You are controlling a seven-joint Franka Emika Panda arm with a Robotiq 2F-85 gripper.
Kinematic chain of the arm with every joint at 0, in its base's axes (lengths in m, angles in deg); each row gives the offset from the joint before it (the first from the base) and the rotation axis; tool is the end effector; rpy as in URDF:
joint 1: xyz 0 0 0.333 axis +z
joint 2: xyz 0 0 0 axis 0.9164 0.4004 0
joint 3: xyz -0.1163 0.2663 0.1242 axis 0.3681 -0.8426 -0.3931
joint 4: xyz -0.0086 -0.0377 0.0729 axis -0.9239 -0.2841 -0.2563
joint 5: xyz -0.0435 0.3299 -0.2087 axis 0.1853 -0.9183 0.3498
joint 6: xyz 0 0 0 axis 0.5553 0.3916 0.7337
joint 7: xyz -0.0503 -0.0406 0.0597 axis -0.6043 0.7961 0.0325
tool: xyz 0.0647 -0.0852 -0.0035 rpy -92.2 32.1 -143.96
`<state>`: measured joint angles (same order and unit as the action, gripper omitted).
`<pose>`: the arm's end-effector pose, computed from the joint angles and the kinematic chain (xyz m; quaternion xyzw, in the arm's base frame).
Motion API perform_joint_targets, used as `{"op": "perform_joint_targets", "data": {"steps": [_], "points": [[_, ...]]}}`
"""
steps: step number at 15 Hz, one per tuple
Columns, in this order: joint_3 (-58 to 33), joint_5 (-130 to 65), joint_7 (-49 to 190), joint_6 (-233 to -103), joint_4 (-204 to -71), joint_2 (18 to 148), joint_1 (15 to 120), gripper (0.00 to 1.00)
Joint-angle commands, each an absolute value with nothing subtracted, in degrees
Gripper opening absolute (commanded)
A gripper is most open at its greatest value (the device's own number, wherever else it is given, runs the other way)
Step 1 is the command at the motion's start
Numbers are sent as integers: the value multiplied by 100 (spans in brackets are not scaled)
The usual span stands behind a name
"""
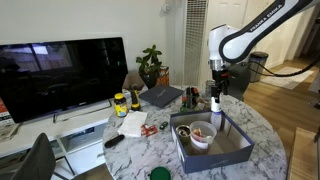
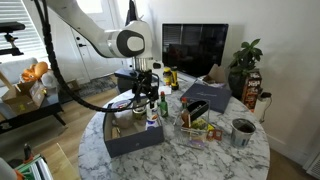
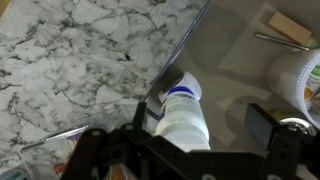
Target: Pick up the white medicine bottle and put it in the box, pick up the clear cup and put it on the table
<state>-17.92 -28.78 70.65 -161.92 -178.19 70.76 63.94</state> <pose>0.4974 -0.0098 0.2999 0.9962 -0.0024 -0.0743 0.0457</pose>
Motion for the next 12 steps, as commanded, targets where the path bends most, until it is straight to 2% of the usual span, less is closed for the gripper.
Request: {"op": "perform_joint_targets", "data": {"steps": [1,9,10,11,12], "points": [[-1674,-2954,7089,-16339,-17713,7262,6457,100],[-1592,-2957,7075,-16363,-17543,7582,6452,100],[-1593,-2956,7061,-16390,-17534,7617,6461,96],[-1597,-2970,7066,-16398,-17519,7648,6467,77],[-1599,-2959,7061,-16430,-17505,7681,6474,72]]}}
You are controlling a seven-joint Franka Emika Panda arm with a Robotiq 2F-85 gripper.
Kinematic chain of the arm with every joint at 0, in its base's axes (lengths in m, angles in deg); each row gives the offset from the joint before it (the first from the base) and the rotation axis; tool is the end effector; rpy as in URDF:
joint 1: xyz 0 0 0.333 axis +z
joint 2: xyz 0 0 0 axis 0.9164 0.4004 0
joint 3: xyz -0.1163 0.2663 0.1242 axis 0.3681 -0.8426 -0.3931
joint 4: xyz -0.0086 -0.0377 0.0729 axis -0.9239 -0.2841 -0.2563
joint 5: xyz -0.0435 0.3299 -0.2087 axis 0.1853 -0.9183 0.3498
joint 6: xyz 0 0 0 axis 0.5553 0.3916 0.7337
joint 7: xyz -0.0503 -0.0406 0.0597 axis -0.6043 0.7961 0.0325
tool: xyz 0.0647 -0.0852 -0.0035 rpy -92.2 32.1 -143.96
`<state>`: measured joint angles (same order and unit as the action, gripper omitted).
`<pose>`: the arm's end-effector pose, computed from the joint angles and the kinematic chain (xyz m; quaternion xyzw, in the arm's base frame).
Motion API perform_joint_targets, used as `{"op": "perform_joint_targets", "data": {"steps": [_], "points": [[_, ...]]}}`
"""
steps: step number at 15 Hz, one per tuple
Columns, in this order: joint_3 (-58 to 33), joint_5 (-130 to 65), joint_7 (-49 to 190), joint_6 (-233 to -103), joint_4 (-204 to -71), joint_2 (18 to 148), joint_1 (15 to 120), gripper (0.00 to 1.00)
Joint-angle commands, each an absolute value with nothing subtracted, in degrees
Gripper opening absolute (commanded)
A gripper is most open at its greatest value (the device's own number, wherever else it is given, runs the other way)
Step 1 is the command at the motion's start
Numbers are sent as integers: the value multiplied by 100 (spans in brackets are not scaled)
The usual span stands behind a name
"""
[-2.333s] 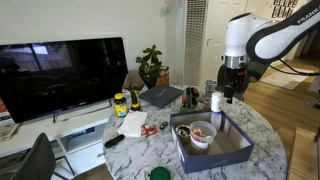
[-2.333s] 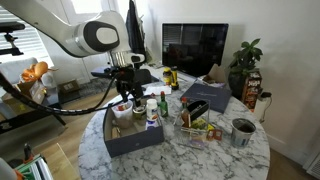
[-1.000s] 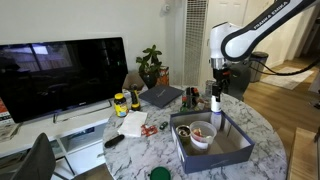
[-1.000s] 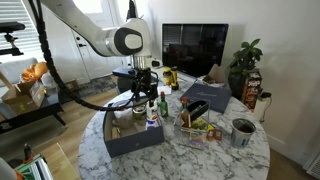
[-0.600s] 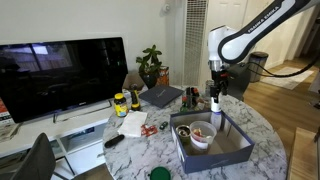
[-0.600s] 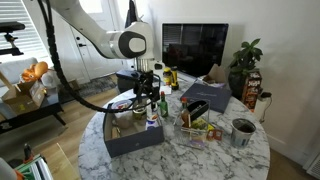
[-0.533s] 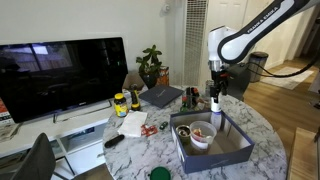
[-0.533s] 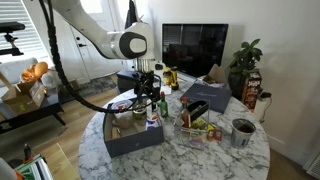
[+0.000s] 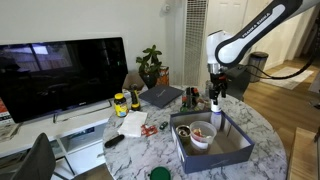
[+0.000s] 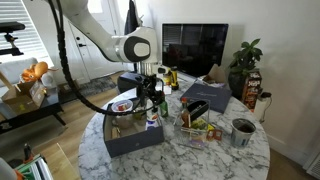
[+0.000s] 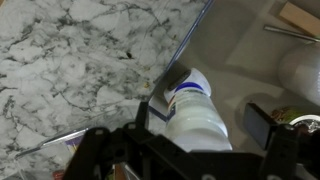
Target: Pick up the white medicine bottle and put it in the box, pick up the clear cup and put it on the table
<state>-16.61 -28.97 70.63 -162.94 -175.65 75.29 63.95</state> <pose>0.5112 -0.0212 0.2784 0.9955 -0.0139 -0.0833 0.0432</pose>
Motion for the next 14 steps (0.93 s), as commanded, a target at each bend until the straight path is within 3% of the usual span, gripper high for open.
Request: {"op": "perform_joint_targets", "data": {"steps": [1,6,14], "points": [[-1598,-2947,7037,-16473,-17494,7713,6482,70],[-1578,-2867,6962,-16626,-17517,7718,6514,32],[-1803,-2844,7344,-15870,-18114,6175,6759,32]]}}
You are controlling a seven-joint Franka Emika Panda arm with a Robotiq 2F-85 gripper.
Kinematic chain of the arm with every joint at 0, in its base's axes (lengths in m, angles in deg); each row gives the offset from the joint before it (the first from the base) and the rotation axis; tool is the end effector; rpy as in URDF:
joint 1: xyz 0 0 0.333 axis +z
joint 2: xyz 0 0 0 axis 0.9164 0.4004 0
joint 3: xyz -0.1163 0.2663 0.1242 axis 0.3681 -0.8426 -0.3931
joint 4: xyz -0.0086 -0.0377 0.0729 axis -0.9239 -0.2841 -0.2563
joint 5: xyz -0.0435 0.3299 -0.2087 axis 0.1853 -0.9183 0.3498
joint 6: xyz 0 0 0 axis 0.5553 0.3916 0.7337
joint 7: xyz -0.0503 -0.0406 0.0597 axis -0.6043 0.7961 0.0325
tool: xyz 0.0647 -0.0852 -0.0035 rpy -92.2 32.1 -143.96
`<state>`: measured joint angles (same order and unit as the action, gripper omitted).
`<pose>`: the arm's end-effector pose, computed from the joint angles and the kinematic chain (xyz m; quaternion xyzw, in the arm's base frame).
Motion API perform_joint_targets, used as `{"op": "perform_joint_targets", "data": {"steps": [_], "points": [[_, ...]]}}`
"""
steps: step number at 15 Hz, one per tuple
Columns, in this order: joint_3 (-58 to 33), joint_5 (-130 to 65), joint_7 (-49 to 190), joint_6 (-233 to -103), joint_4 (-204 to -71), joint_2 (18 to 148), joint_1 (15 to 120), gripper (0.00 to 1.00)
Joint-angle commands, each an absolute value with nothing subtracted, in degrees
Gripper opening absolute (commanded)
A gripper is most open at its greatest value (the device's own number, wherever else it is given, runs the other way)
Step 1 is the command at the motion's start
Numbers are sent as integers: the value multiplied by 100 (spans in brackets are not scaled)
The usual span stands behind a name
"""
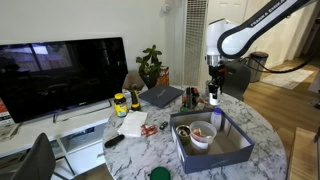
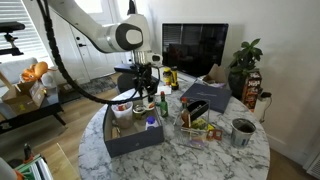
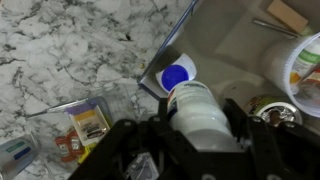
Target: Pick up the white medicine bottle and put it in the box, pick up the clear cup and put it on the table
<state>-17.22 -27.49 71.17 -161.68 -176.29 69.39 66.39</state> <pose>0.5086 0.0049 0.3250 0.9971 0.0232 -0.0470 0.0557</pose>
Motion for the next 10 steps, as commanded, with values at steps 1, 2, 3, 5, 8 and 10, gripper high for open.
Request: {"op": "perform_joint_targets", "data": {"steps": [1,2,3,5,8,10], "points": [[-1824,-2949,7423,-15878,-18215,6064,6783,32],[-1832,-3056,7449,-16034,-18379,5996,6806,32],[-1843,-3206,7455,-16207,-18554,5954,6834,32],[-1863,-3558,7587,-16567,-18899,5910,6916,32],[-1885,-3430,7474,-16516,-18747,6092,6902,57],[-1891,-3451,7483,-16621,-18868,6092,6919,57]]}}
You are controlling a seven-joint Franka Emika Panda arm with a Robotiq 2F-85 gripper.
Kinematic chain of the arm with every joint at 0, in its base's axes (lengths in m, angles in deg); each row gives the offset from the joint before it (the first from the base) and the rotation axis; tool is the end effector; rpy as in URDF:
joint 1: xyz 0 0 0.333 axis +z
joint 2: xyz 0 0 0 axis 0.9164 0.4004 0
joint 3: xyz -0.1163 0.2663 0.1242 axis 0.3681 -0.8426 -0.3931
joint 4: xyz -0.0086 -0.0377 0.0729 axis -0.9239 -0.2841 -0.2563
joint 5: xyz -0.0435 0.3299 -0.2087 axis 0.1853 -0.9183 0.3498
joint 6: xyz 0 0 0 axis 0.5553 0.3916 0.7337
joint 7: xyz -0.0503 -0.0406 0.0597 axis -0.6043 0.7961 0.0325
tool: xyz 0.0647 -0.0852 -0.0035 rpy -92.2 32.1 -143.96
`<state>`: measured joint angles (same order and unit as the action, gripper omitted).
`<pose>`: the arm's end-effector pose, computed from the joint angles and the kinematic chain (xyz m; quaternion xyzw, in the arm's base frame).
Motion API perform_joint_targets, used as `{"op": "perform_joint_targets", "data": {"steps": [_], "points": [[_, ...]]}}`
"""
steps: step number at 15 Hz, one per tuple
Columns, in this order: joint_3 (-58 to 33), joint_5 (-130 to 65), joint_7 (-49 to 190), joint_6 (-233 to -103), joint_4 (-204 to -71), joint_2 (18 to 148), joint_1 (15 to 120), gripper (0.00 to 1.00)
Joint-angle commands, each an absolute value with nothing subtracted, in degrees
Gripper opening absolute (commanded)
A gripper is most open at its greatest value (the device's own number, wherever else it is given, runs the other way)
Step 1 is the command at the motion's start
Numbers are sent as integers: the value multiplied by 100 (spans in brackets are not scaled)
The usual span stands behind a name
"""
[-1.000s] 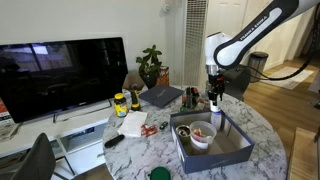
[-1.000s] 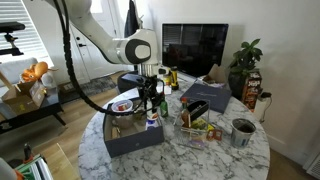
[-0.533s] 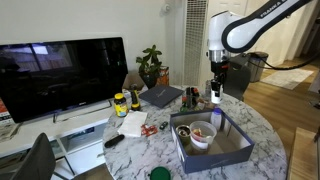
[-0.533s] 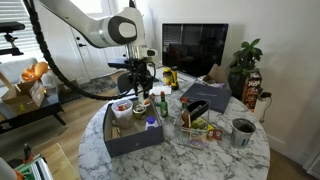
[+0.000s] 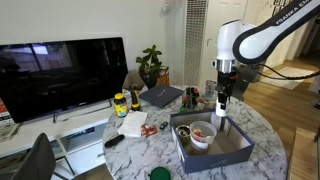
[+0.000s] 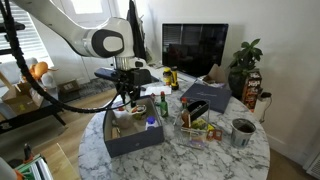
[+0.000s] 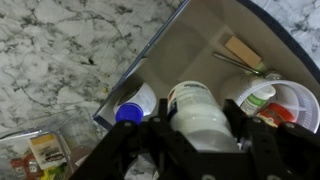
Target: Pick up the white medicine bottle and put it in the box, pick up the clear cup and put it on the table
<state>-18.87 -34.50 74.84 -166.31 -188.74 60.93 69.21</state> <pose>0.4456 0.0423 0.3136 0.9975 0.0545 -0.0434 0.0118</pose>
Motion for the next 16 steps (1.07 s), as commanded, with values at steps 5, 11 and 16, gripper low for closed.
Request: {"op": "perform_joint_targets", "data": {"steps": [5,11,16], "points": [[-1956,-3456,7904,-17537,-18774,6828,7022,32],[-2008,-3385,8493,-18439,-18207,8180,6973,32],[-1958,-3259,8756,-18431,-17676,8895,6852,32]]}}
